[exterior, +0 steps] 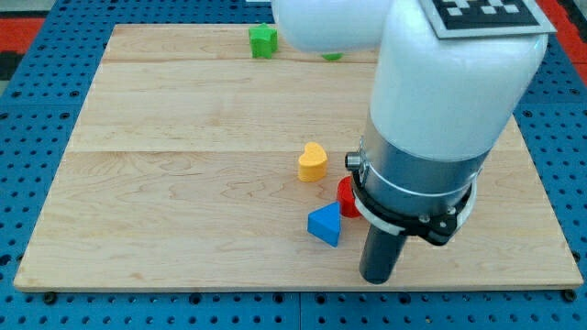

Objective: Push the yellow hexagon slightly right

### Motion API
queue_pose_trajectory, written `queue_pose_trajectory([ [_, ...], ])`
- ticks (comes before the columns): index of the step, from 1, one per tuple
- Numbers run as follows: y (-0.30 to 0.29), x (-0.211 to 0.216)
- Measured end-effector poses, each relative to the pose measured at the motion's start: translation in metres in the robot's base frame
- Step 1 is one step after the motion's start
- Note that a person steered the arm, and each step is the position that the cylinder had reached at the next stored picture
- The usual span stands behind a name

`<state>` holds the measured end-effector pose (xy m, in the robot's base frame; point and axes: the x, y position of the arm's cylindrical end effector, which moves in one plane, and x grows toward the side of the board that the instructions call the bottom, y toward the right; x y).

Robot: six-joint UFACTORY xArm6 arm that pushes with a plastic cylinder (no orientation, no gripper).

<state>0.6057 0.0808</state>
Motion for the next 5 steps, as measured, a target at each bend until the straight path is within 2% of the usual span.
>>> queue_pose_trajectory([
  [3,0.017,-0.04],
  [5,0.068,-0.049],
])
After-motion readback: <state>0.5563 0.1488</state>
